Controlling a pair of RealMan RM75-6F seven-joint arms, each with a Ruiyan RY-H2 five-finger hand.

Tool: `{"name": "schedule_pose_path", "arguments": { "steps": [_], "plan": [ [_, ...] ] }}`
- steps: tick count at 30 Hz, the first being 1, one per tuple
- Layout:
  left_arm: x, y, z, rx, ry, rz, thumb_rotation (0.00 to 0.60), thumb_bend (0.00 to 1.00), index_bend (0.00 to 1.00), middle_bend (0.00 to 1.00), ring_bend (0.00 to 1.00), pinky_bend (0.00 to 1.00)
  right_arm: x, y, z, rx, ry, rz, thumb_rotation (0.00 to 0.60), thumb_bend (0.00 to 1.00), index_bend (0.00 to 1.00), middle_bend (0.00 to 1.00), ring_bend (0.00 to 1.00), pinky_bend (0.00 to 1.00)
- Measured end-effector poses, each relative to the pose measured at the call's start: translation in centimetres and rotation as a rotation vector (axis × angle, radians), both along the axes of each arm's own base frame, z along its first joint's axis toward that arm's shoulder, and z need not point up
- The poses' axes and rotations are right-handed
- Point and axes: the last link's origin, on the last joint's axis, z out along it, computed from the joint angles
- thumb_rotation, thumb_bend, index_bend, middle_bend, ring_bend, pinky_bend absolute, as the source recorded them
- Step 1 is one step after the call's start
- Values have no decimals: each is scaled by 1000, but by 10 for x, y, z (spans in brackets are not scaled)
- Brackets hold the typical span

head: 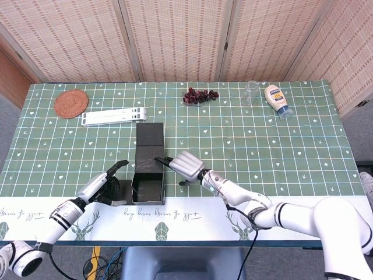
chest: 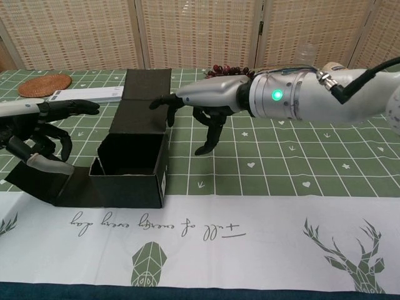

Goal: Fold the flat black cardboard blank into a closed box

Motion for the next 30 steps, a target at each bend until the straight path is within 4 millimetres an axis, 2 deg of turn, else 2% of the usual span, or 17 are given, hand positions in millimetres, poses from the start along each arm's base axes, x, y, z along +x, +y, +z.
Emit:
{"name": "schedule_pose_path", "arguments": {
  "steps": [6,13,21,25,30],
  "plan": [
    [-3,-1,5,14,-15,13,600,154,0,0,526,814,11,-7,-7,5,-41,-26,600,227,3,218,772,1000],
    [-5,1,9,27,-43,29,600,154,0,0,526,813,-6,8,1,78,-121,-135,600,223,3,214,768,1000],
    [-5,-1,7,21,-64,24,600,154,0,0,527,813,-29,29,10,203,-222,-364,600,56,0,117,761,1000],
    [-4,-2,8,23,-74,20,600,154,0,0,528,813,-34,37,4,256,-270,-482,600,14,0,76,749,1000],
    [-5,-5,9,22,-76,20,600,154,0,0,527,813,-32,44,-11,281,-307,-550,600,0,0,63,739,1000]
  ]
}}
